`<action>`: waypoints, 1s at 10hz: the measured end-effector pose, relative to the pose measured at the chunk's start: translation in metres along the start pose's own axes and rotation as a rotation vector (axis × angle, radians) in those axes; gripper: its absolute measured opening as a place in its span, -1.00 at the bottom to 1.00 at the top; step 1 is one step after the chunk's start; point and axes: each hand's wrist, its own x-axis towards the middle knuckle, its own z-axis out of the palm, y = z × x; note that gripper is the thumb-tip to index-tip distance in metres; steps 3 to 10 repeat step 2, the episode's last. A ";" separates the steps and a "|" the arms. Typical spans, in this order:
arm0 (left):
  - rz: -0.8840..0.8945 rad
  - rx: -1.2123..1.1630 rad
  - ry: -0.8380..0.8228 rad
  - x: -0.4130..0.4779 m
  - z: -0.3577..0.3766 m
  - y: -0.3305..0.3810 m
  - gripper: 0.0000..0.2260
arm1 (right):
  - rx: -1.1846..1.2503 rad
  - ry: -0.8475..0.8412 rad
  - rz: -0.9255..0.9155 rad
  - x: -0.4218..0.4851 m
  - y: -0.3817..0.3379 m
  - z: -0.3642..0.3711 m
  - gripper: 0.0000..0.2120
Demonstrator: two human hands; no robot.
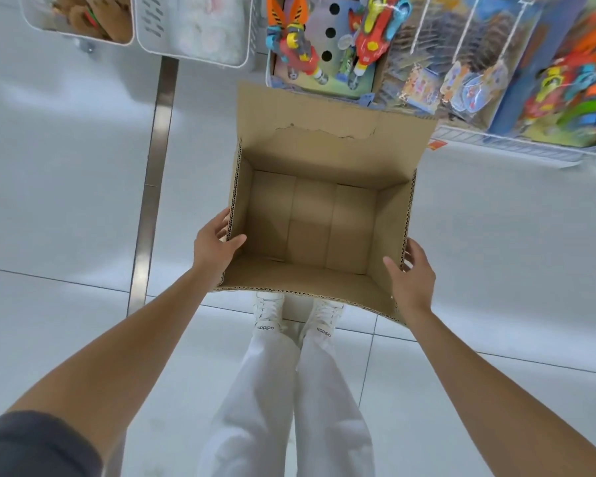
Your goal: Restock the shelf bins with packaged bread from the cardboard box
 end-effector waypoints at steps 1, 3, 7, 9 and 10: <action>0.001 0.141 0.079 -0.018 -0.003 0.027 -0.50 | -0.078 0.032 0.036 -0.006 -0.018 -0.012 -0.46; 0.050 0.292 0.144 -0.051 -0.003 0.053 -0.60 | -0.148 0.004 0.022 -0.025 -0.037 -0.027 -0.49; 0.050 0.292 0.144 -0.051 -0.003 0.053 -0.60 | -0.148 0.004 0.022 -0.025 -0.037 -0.027 -0.49; 0.050 0.292 0.144 -0.051 -0.003 0.053 -0.60 | -0.148 0.004 0.022 -0.025 -0.037 -0.027 -0.49; 0.050 0.292 0.144 -0.051 -0.003 0.053 -0.60 | -0.148 0.004 0.022 -0.025 -0.037 -0.027 -0.49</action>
